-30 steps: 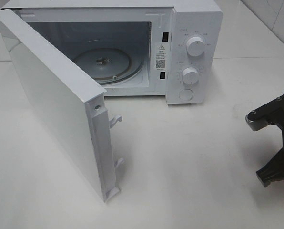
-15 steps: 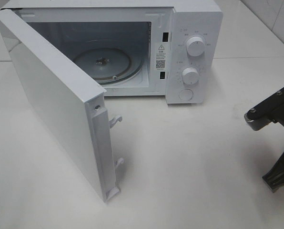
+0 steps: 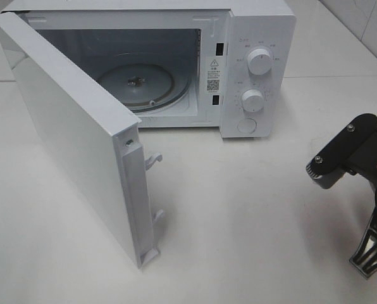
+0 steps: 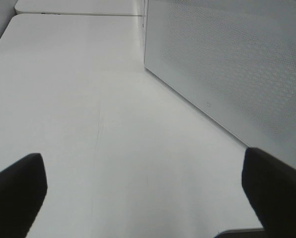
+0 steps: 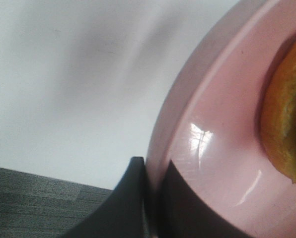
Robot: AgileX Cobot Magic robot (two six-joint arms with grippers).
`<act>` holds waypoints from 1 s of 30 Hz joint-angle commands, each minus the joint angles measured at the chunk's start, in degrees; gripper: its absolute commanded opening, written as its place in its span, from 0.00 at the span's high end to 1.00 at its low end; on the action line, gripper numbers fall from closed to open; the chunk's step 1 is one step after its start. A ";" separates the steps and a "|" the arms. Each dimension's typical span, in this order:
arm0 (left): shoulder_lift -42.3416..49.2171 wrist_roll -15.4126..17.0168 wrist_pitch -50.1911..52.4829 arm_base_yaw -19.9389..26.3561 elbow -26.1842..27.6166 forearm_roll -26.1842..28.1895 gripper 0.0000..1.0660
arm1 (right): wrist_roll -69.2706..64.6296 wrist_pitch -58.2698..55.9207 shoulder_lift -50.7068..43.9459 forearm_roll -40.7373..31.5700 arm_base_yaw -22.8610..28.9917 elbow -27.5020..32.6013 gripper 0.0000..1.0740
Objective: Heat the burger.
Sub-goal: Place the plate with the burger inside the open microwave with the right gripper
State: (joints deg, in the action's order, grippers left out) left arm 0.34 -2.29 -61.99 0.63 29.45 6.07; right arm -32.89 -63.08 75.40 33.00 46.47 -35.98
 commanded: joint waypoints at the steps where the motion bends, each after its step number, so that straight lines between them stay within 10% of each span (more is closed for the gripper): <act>1: 0.92 0.34 0.80 -0.11 0.06 0.11 0.06 | 0.80 -2.81 -0.80 3.04 1.60 0.46 1.00; 13: 0.92 0.34 0.80 -0.11 0.06 0.11 0.06 | 5.56 -1.72 -0.92 3.44 11.57 0.46 1.00; 30: 0.92 0.34 0.80 -0.11 0.06 0.11 0.06 | 18.05 8.02 -1.32 6.53 12.09 0.46 1.00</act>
State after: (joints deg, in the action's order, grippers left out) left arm 0.34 -2.29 -61.99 0.63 29.45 6.07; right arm -18.05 -56.15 75.06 35.75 58.38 -35.92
